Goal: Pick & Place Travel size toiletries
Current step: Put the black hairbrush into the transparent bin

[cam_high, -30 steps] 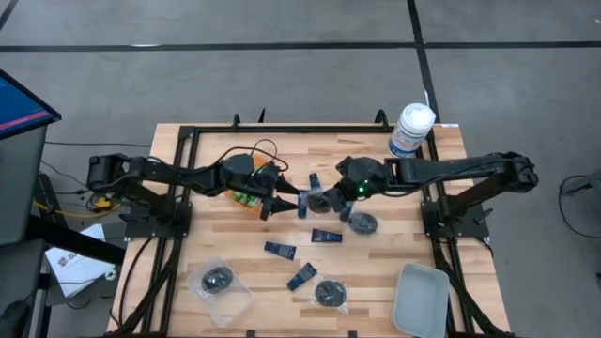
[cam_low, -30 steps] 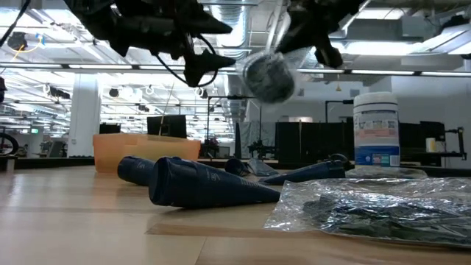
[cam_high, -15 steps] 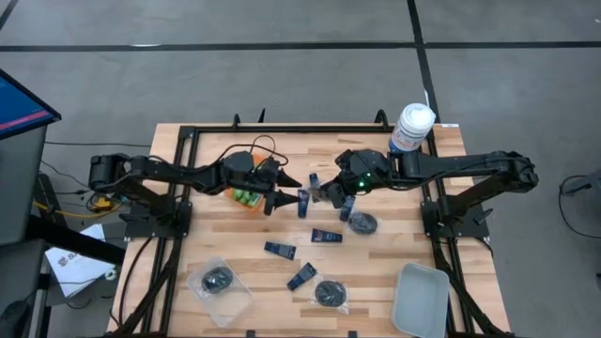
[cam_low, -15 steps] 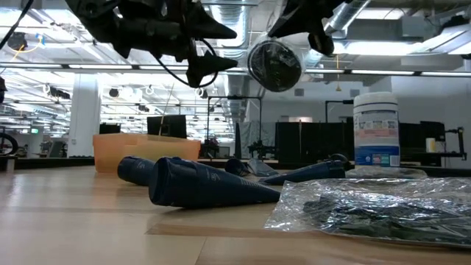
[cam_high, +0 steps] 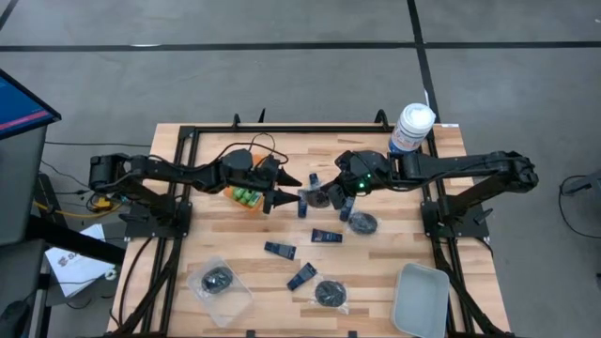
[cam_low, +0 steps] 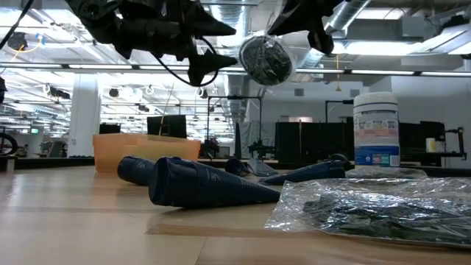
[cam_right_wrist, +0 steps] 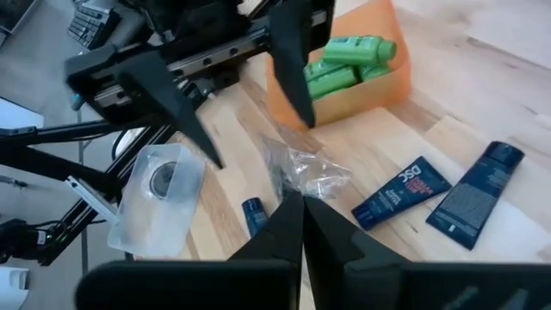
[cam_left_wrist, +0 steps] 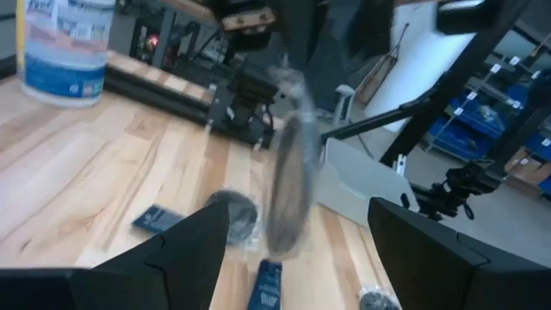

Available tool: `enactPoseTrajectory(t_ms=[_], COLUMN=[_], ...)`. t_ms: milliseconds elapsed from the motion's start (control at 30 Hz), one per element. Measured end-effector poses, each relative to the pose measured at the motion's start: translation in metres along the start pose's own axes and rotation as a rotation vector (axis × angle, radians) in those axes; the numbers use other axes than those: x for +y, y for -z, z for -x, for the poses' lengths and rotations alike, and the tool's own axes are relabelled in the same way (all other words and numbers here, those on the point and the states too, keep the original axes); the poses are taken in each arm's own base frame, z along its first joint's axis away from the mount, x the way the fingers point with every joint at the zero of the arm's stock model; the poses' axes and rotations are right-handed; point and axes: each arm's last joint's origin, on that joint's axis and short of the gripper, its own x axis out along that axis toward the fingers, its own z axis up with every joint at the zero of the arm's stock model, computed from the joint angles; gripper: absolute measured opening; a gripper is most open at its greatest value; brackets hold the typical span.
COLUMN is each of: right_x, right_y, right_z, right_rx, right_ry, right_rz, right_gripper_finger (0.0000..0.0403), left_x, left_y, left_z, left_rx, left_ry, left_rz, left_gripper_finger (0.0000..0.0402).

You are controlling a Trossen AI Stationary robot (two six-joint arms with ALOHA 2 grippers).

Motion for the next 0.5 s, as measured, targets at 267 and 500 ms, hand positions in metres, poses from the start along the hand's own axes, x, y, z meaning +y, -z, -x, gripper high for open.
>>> enactPoseTrajectory(t_ms=[267, 500], right_x=[-0.003, -0.006], right_y=[-0.011, -0.015], right_z=[0.000, 0.000], right_rx=[-0.045, -0.062], right_ry=[-0.035, -0.039], right_rz=[0.007, 0.000], right_gripper_finger=[0.0000, 0.0000], left_x=[0.000, 0.004], left_y=[-0.001, 0.000], left_z=[-0.002, -0.012], left_rx=[-0.027, -0.020], left_ry=[0.011, 0.005], left_rz=[-0.013, -0.010], left_gripper_finger=[0.0275, 0.0275])
